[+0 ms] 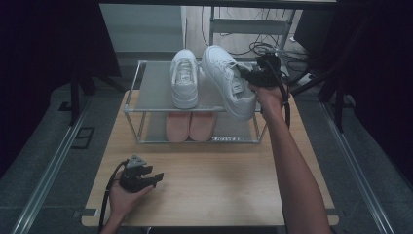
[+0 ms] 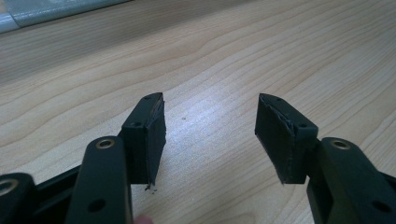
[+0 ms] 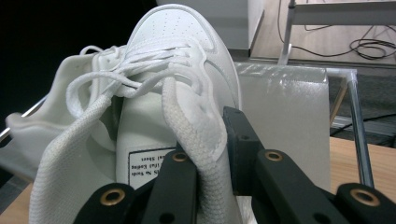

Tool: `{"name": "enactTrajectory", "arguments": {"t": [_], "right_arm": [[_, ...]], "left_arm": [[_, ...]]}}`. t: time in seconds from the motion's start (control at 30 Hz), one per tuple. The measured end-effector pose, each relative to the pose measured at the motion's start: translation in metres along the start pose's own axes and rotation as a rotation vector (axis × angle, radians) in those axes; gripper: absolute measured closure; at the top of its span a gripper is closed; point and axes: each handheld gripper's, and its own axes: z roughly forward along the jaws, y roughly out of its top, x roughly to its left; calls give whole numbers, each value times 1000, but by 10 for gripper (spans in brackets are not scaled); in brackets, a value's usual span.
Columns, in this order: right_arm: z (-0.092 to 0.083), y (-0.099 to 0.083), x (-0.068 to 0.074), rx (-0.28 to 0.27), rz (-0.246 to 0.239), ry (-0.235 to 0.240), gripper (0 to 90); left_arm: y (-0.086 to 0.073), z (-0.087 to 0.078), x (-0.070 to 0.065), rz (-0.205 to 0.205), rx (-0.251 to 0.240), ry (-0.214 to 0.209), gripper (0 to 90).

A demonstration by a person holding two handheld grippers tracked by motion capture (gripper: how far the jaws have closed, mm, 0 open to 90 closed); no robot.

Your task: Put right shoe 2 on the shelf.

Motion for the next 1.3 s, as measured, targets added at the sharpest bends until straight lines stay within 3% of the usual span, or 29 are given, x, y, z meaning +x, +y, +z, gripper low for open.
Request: {"name": "enactTrajectory", "arguments": {"t": [0.6, 0.87, 0.97, 1.3], "right_arm": [[36, 20, 10, 19, 26, -68, 822], [65, 31, 16, 71, 22, -131, 820], [79, 32, 15, 94, 34, -143, 820], [107, 29, 13, 144, 62, -168, 812]], "left_arm": [[0, 1, 0, -7, 2, -7, 433], [0, 2, 2, -7, 3, -11, 433], [0, 1, 0, -20, -2, -19, 432], [1, -1, 2, -2, -10, -15, 432]]}}
